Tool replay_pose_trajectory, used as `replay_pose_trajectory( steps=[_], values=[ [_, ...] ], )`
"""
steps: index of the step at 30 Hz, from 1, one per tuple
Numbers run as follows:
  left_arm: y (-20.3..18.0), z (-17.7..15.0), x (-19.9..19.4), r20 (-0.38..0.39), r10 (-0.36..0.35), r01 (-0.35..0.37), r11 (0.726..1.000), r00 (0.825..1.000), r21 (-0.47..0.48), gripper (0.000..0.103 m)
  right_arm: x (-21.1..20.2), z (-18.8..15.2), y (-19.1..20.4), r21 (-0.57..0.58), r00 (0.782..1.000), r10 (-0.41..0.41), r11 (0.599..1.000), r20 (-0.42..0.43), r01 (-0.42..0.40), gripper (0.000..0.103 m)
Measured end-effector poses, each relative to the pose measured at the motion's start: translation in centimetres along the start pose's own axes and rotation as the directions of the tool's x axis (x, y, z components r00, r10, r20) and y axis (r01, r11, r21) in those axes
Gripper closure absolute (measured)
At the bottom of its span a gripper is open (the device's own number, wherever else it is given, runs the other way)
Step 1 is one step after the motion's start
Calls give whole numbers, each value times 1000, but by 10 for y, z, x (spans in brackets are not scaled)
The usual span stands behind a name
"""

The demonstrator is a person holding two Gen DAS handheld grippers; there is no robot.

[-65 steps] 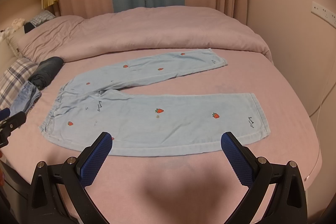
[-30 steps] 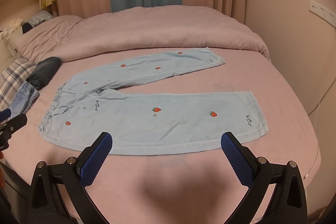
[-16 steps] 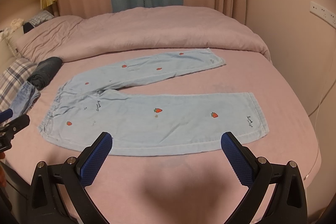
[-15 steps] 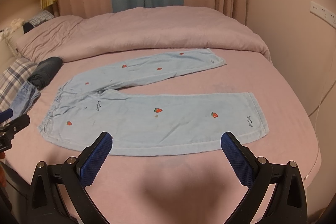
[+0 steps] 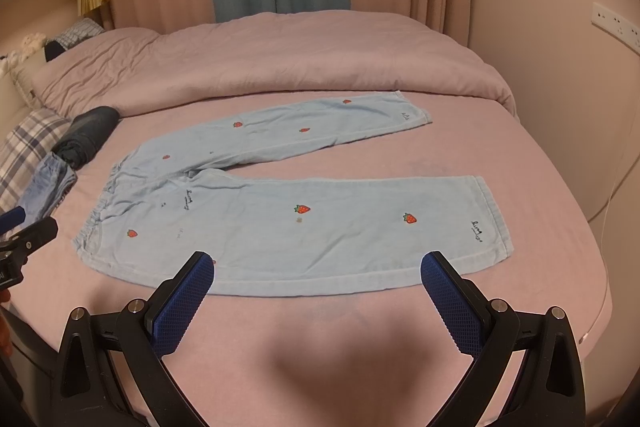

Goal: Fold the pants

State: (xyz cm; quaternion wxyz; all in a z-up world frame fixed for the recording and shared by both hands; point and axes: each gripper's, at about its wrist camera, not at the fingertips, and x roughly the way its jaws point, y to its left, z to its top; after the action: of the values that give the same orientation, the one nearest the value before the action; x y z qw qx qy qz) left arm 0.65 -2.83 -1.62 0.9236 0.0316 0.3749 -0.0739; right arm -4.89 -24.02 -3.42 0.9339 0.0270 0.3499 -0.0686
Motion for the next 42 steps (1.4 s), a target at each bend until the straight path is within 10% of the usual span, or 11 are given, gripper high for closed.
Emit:
replay_pose_trajectory(
  steps=[7, 12, 18, 24, 27, 29, 30, 32, 36, 42],
  values=[
    [20, -8, 33, -53, -36, 31, 996, 998, -87, 0, 22, -9, -1, 38, 988, 149, 988, -37, -148, 0],
    [69, -43, 85, -148, -83, 44, 968, 986, -246, 2, 80, -42, -2, 249, 891, 430, 888, -149, -387, 0],
    [120, -80, 122, -147, -263, 148, 834, 954, -532, 11, 126, -72, 24, 338, 820, 528, 830, -221, -444, 0],
    [150, -89, 147, -42, -314, 197, 688, 949, -698, 35, 140, -66, 30, 411, 838, 527, 801, -139, -436, 5],
    [159, -87, 158, -29, -309, 182, 632, 951, -753, 68, 152, -63, 25, 457, 853, 512, 784, -97, -419, 31],
    [165, -88, 163, -49, -299, 146, 594, 953, -791, 85, 160, -63, 19, 494, 870, 483, 782, -96, -379, 80],
    [167, -89, 164, -41, -315, 155, 571, 948, -807, 86, 162, -64, 14, 520, 875, 472, 776, -106, -356, 87],
    [166, -82, 154, -34, -301, 159, 592, 953, -790, 87, 154, -64, 7, 543, 868, 491, 752, -81, -374, 92],
    [150, -64, 124, 3, -200, 149, 717, 980, -681, 86, 119, -48, 18, 408, 915, 400, 844, -48, -348, 94],
    [160, -98, 150, -90, -192, 78, 722, 977, -687, 82, 152, -79, 12, 486, 900, 385, 838, -206, -247, 96]
  ],
)
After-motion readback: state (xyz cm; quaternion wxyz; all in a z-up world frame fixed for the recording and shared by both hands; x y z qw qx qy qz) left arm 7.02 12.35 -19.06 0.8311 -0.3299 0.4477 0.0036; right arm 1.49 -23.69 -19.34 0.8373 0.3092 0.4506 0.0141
